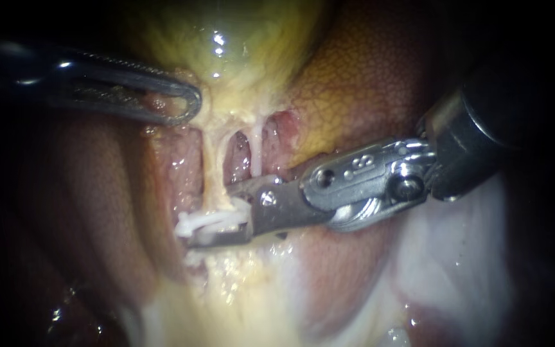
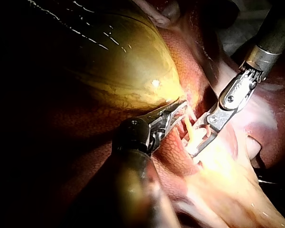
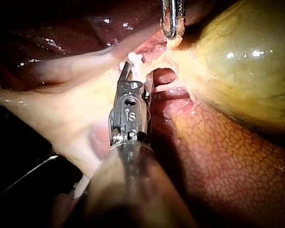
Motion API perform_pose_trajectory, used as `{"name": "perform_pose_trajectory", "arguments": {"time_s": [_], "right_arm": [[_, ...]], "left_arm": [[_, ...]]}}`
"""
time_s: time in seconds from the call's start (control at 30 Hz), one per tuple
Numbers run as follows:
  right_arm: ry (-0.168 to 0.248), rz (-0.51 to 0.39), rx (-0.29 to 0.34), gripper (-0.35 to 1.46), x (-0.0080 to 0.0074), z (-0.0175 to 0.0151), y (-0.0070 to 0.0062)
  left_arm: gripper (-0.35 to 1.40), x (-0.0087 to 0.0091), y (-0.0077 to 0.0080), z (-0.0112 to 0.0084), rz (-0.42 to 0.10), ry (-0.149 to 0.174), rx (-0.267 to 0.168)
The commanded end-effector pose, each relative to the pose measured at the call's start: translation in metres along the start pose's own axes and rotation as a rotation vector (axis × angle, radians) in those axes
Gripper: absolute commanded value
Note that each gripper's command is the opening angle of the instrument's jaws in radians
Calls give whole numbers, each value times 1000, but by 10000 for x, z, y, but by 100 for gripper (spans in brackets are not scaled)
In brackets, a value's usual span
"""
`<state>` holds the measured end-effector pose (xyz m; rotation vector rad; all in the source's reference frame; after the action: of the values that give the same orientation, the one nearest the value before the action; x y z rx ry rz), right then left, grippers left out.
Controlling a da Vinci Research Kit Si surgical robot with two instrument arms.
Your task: Clipping third clip left tube
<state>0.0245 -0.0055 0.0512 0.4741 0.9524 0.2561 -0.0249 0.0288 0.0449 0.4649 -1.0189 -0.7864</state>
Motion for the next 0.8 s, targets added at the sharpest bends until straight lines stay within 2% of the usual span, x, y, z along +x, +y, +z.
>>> {"name": "perform_pose_trajectory", "arguments": {"time_s": [0.03, 0.23, 0.4, 0.6, 0.8], "right_arm": [[3, 0, 0, 7, 0, 0, 0], [15, 0, -2, 17, 0, 0, 0], [52, 1, 13, 33, -1, 0, 4], [154, 42, 70, 44, -7, -1, 18], [272, 109, 123, 49, -18, -5, 39]], "left_arm": [[-35, 0, 0, 0, 0, 0, 0], [-35, 0, 0, 0, 0, 0, 0], [-35, 0, 0, -1, 0, 0, 1], [-35, 0, 1, -2, 0, 0, 2], [-35, 0, 1, -2, 0, 0, 2]]}}
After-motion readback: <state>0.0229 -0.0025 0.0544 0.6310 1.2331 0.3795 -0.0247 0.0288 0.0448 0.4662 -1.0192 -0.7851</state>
